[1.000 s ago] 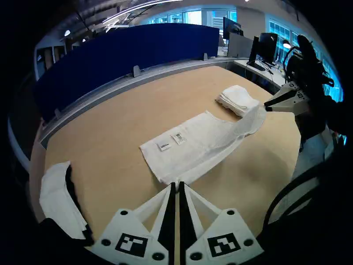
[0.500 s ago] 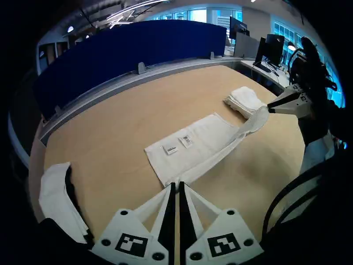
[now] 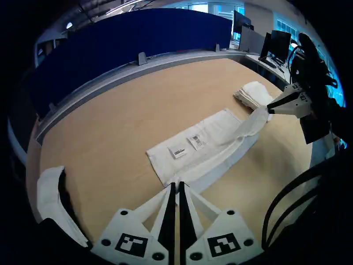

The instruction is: Fold towel

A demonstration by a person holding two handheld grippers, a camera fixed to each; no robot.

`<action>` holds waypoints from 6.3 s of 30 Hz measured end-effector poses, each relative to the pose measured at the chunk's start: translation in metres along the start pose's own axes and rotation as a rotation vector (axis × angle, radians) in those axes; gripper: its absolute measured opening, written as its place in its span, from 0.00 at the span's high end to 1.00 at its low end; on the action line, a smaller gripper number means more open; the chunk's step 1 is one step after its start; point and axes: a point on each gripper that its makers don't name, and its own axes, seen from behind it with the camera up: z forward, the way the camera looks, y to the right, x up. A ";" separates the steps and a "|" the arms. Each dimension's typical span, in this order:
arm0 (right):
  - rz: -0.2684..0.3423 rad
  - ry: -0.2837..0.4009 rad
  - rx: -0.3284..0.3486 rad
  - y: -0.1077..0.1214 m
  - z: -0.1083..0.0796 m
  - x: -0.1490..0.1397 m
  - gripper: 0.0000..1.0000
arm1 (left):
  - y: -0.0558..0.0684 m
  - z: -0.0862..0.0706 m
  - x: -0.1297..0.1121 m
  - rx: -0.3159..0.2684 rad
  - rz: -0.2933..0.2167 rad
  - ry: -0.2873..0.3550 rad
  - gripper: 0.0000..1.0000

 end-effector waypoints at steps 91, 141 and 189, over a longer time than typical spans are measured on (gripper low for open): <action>-0.077 -0.139 0.029 -0.002 0.045 -0.046 0.02 | -0.060 -0.047 -0.073 0.312 -0.305 0.068 0.07; -0.112 -0.253 0.067 -0.001 0.049 -0.085 0.87 | -0.052 -0.101 -0.134 0.383 -0.404 0.046 0.07; -0.301 -0.038 0.127 -0.070 0.047 0.073 0.96 | -0.059 -0.118 -0.137 0.384 -0.425 0.082 0.07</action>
